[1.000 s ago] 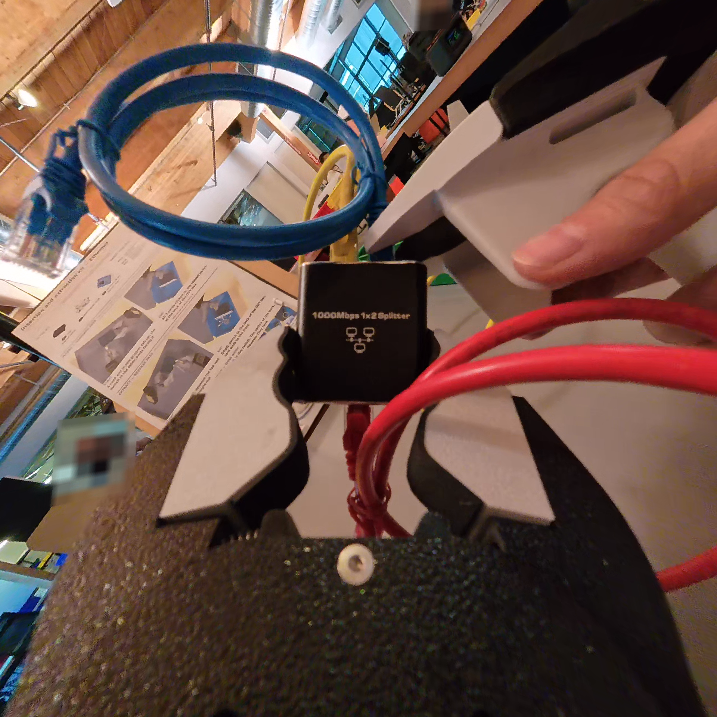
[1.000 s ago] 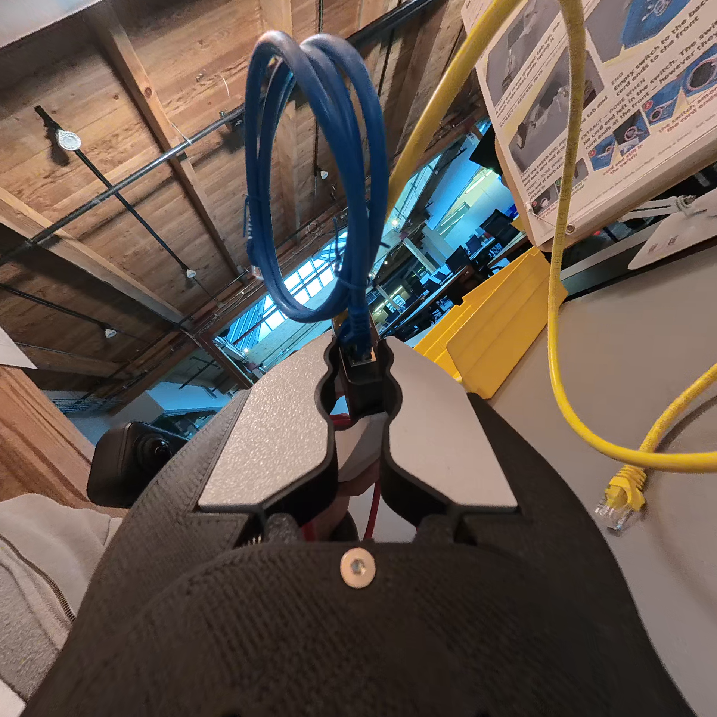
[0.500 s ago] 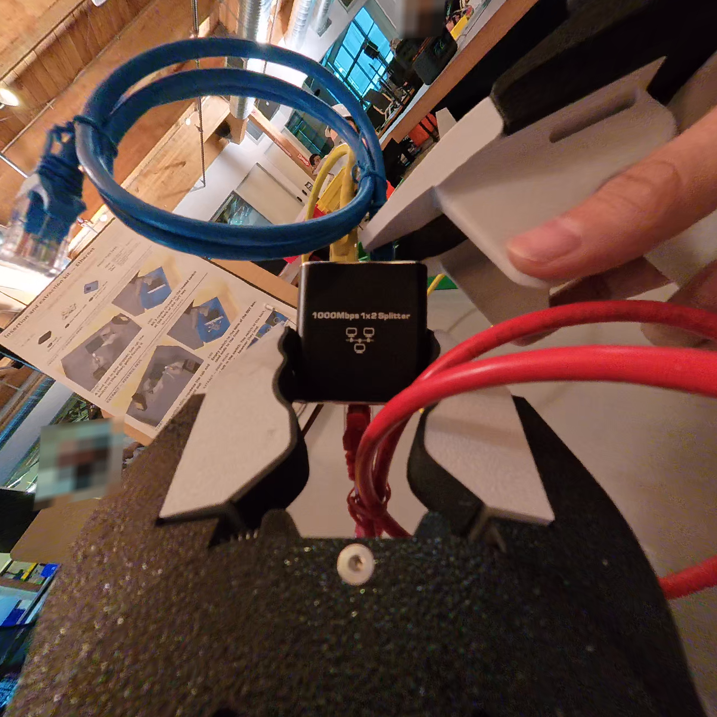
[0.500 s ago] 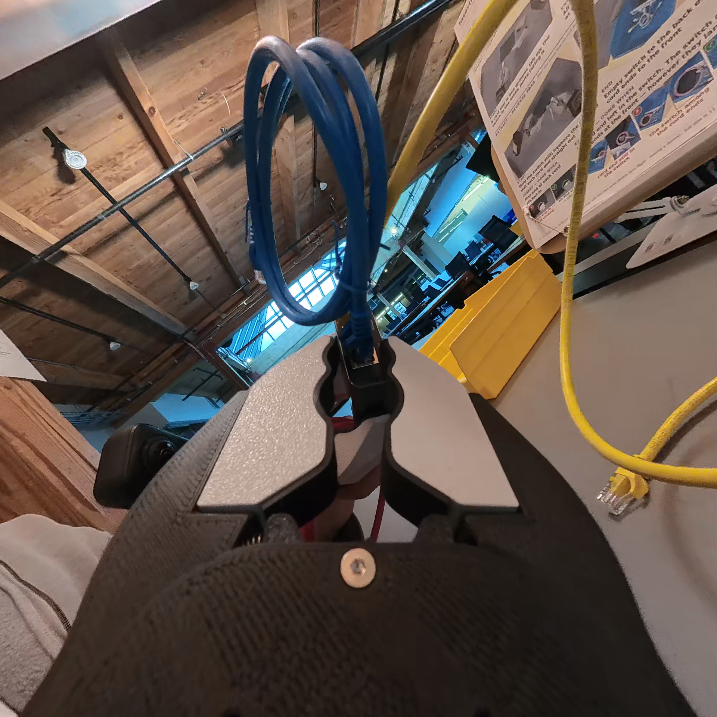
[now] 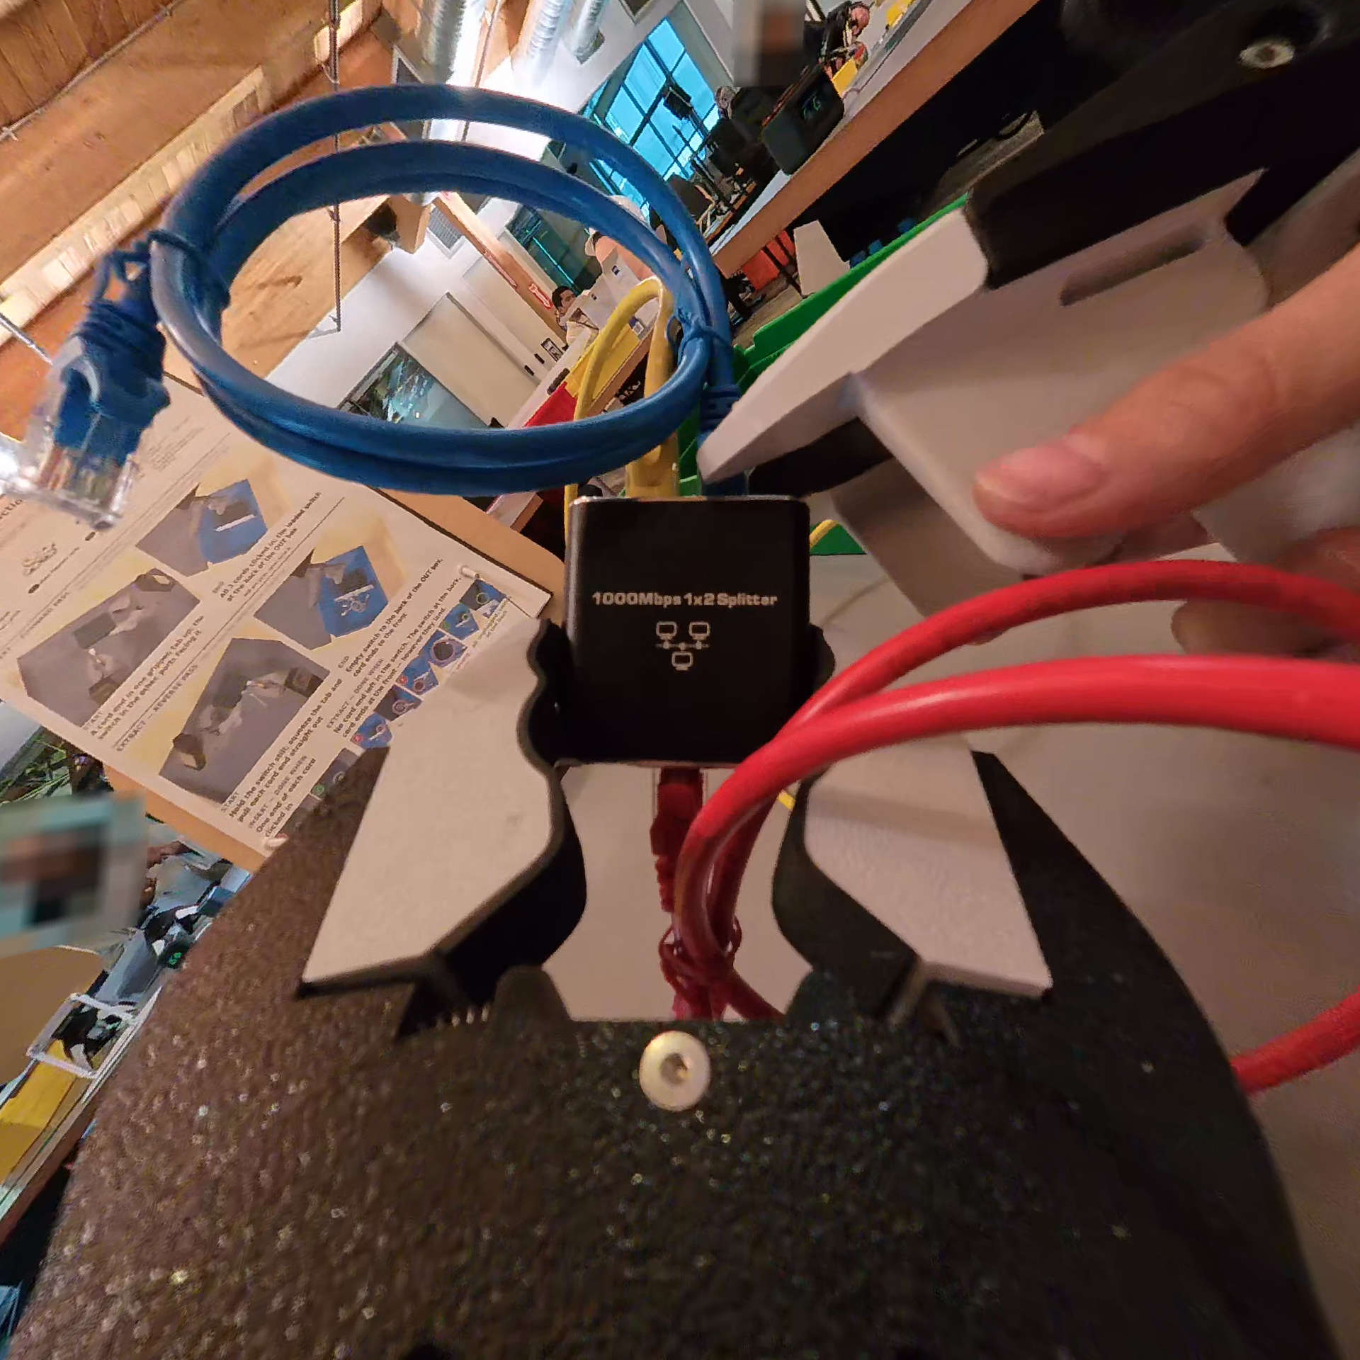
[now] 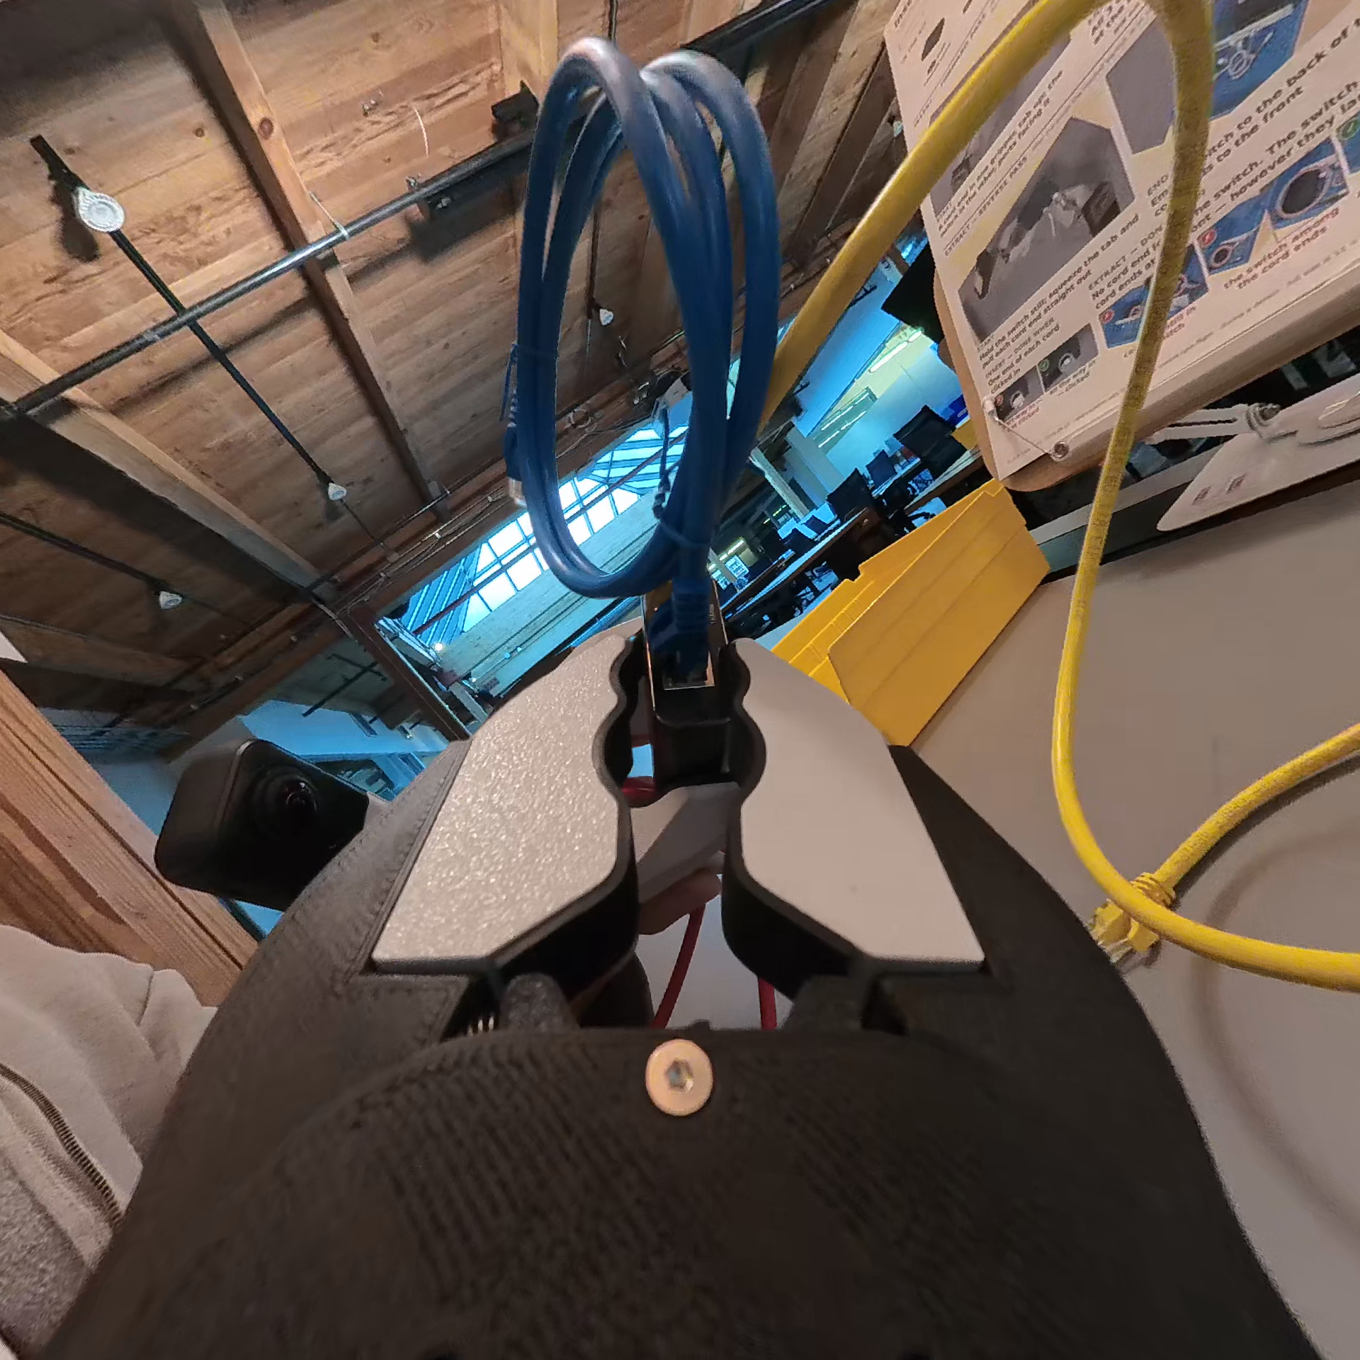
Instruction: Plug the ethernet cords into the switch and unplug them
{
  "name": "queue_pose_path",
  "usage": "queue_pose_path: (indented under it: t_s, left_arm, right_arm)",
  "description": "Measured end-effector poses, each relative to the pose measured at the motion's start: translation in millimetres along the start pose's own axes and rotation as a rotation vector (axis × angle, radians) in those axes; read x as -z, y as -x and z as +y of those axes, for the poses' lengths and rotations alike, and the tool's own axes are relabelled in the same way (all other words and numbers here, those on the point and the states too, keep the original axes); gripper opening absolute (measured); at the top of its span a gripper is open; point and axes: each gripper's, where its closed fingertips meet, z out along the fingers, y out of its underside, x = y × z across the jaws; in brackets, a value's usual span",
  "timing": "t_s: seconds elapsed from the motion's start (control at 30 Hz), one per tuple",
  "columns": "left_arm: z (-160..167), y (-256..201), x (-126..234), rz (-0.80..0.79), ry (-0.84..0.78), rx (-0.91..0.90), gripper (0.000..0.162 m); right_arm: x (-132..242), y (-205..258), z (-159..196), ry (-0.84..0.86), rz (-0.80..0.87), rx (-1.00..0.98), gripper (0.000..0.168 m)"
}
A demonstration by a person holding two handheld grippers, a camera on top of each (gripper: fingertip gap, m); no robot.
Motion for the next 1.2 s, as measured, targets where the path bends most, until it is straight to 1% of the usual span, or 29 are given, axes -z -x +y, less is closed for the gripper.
queue_pose_path:
  t_s: [0.1, 0.33, 0.53, 0.93, 1.2]
  left_arm:
    - [1.5, -0.6, -0.4, 0.003, 0.009, -0.008, 0.063]
    - [1.5, -0.5, -0.1, -0.002, 0.011, -0.021, 0.063]
    - [1.1, -0.6, 0.1, -0.009, 0.016, -0.039, 0.063]
    - [4.2, -2.5, -0.8, 0.024, 0.026, 0.025, 0.062]
    - [8.3, -5.7, -3.4, 0.043, 0.035, 0.054, 0.063]
  right_arm:
    - [0.2, -1.6, 0.8, 0.000, 0.007, -0.008, 0.015]
    - [0.2, -1.6, 0.8, -0.006, 0.004, -0.013, 0.015]
    - [0.8, -1.3, 1.0, 0.000, 0.011, 0.023, 0.015]
    - [-0.3, -3.2, 2.5, 0.031, 0.038, 0.056, 0.015]
    - [0.7, -6.1, 4.2, 0.043, 0.068, 0.139, 0.014]
